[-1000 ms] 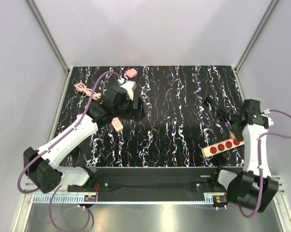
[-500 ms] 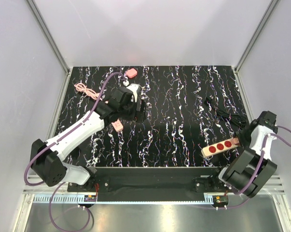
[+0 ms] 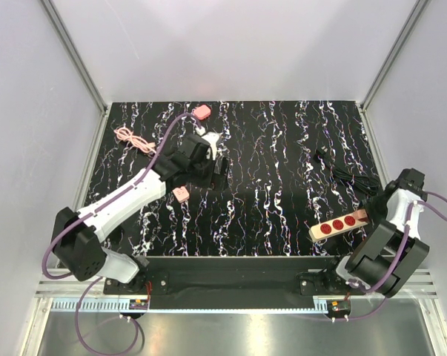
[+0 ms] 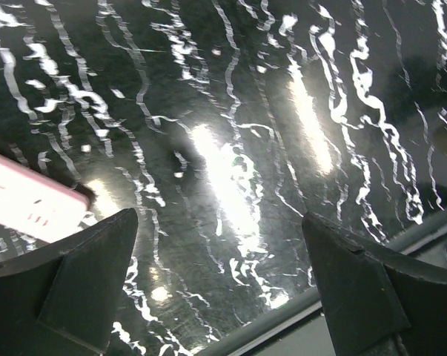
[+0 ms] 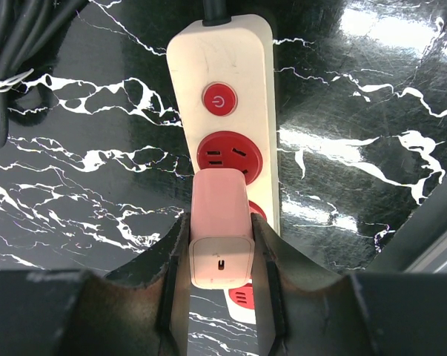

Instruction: Insert the plug

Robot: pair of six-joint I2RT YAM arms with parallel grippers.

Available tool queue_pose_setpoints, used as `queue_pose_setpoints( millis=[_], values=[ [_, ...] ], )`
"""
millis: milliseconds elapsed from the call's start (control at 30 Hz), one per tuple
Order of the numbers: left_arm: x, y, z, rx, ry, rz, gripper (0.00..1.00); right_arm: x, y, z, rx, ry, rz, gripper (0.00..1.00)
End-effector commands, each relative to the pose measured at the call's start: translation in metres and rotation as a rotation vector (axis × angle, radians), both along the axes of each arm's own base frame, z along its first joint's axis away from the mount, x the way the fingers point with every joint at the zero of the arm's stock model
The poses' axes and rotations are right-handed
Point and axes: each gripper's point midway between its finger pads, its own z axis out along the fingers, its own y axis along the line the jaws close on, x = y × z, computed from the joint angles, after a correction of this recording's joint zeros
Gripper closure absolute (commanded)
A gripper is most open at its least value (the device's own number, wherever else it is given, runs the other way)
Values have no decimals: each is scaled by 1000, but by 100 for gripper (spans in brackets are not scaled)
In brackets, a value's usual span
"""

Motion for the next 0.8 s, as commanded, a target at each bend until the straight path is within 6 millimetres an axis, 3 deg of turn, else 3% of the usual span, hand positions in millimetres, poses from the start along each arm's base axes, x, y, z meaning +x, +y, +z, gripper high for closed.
queue_pose_setpoints(
  millis=[0,133,333,433,500,600,767],
  values=[
    [-6,-37,20,-88,-10,-98,4,14,-18,13,-53,-33,-25,100],
    [-21,-72,27,-79,-45,-145,7,10,-25,13,-79,5,-35,100],
    [-52,-139,6,-90,-7,-283,12,12,-34,31,-120,6,-42,100],
    [-70,-176,1,-143,23,-388,27,14,-34,27,-100,24,-24,100],
    [-77,-197,-4,-175,55,-430,42,12,-31,20,-78,44,-14,100],
    [-79,-218,-10,-196,85,-458,48,14,-29,17,-65,37,-6,100],
    [-77,-222,-20,-180,92,-452,46,15,-23,19,-41,27,24,100]
  ],
)
